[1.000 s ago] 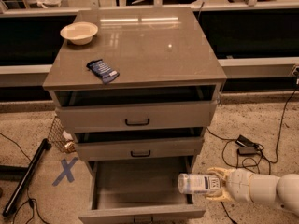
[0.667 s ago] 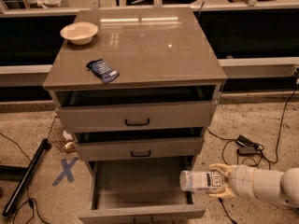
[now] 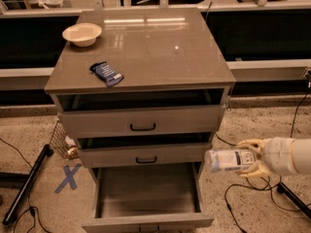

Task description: Pick blue plastic bottle from bottom drawer and place on counter

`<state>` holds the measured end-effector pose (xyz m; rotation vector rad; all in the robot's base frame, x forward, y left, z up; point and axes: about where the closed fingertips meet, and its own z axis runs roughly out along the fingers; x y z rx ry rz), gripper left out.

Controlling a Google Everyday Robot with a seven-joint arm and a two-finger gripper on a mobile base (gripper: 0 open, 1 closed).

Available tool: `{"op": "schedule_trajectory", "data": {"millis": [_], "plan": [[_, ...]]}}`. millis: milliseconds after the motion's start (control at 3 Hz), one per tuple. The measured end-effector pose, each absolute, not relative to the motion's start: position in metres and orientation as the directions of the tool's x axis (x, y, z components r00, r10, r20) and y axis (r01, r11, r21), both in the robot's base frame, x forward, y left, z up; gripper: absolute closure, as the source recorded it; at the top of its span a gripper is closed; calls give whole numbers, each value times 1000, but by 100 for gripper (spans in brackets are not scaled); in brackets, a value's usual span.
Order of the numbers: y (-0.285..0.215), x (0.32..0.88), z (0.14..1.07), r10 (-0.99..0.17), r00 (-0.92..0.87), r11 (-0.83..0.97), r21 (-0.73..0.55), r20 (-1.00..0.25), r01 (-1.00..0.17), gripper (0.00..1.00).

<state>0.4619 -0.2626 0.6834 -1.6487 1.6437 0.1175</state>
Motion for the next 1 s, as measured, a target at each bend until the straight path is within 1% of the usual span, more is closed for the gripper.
{"op": "schedule_trajectory", "data": {"millis": [333,667,1000], "plan": [[-286,483,733,-865,102,194,-516,-491,-835,100],[-286,483,733,-865,102,194,-516,-491,-835,100],[-272,505,742,-879,105,156,-489,-464,-858,100]]}}
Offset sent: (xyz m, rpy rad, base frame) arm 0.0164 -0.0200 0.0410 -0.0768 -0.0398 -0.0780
